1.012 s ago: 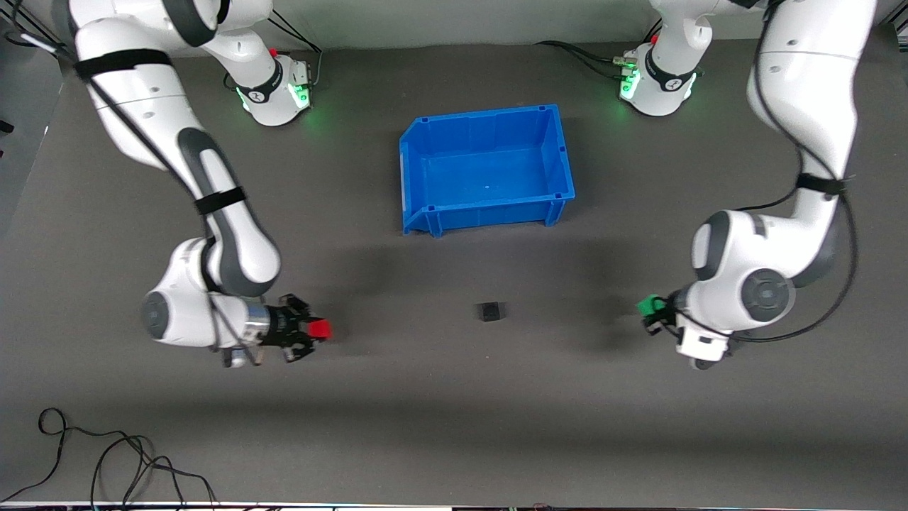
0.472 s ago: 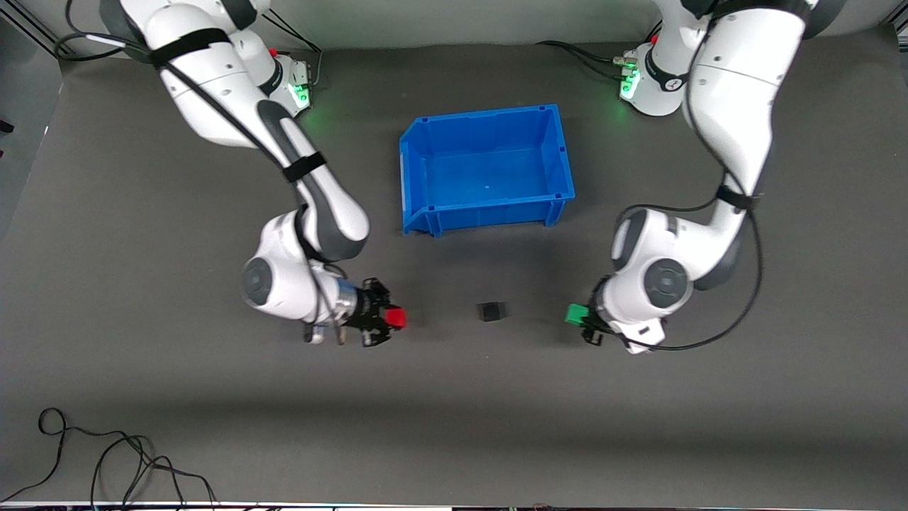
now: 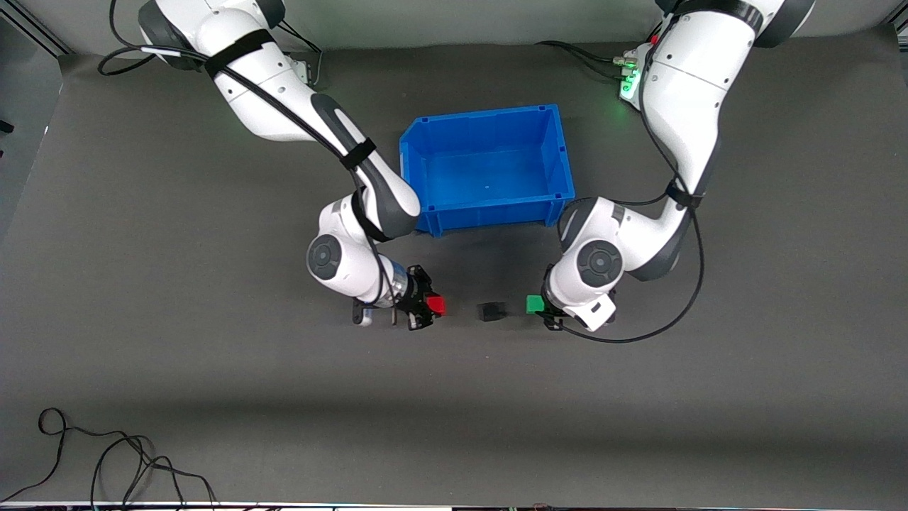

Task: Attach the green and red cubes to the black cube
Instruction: 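Carry the red cube and green cube toward the black cube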

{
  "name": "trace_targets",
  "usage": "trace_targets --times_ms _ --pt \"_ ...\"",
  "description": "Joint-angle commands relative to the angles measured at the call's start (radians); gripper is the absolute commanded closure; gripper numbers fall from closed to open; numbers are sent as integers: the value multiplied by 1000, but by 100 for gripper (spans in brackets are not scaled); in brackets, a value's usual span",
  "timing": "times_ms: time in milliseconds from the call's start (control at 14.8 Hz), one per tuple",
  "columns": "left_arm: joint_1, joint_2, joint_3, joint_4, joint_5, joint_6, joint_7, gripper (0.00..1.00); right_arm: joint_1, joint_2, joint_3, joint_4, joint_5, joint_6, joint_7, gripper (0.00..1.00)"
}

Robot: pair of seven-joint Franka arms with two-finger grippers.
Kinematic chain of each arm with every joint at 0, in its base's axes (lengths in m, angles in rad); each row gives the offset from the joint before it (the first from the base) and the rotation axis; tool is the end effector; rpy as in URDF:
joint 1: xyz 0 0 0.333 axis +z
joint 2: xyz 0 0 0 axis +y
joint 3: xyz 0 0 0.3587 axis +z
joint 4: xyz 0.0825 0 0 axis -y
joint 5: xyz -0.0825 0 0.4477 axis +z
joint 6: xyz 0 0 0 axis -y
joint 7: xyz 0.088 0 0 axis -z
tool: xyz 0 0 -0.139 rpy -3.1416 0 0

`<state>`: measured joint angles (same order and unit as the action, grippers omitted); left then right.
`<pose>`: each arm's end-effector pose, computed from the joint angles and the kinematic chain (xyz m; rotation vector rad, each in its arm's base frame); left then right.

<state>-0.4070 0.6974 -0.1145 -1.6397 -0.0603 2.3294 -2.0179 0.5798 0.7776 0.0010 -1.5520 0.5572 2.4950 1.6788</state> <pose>0.6626 -0.3743 0.1674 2.2033 2.1893 -0.1760 0.6676 0.4466 0.1614 -2.0402 1.9391 0.3796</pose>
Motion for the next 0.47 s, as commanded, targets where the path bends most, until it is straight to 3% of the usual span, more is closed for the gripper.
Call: trace_targets --times_ms 0,405 --pt "-38 16 16 17 -6 20 -88 99 28 58 -12 78 -19 4 -4 83" --pt "-73 42 16 18 -1 96 -203 99 46 132 -12 153 -79 4 -7 83"
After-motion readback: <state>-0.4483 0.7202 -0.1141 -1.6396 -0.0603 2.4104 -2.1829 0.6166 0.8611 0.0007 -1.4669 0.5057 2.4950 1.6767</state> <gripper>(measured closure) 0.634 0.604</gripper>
